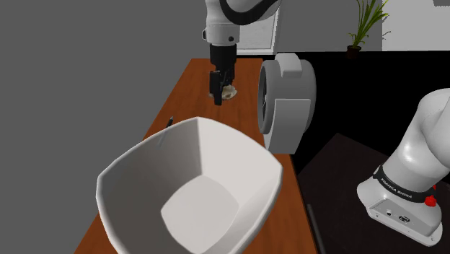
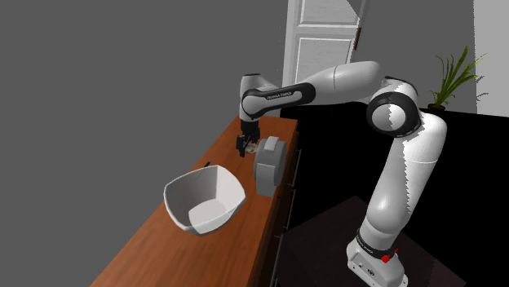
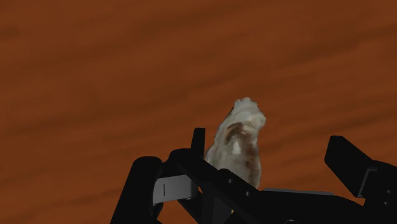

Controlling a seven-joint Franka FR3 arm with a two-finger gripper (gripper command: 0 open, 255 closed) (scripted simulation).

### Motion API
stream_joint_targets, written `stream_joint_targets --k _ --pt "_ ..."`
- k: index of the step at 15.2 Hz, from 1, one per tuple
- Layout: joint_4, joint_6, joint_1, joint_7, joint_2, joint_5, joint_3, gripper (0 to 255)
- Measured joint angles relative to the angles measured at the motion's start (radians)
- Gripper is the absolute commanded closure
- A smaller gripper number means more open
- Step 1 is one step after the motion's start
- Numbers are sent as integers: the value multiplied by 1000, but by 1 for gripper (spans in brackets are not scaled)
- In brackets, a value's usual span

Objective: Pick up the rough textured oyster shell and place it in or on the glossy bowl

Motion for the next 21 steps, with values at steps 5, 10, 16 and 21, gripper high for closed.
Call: stream_joint_targets --k 5,10,16,21 --pt "-1 3 0 0 1 0 0 255" --pt "-1 2 0 0 1 0 0 255" --pt "5 -4 0 1 1 0 0 255" --pt "52 -62 -1 6 -11 -1 -1 255"
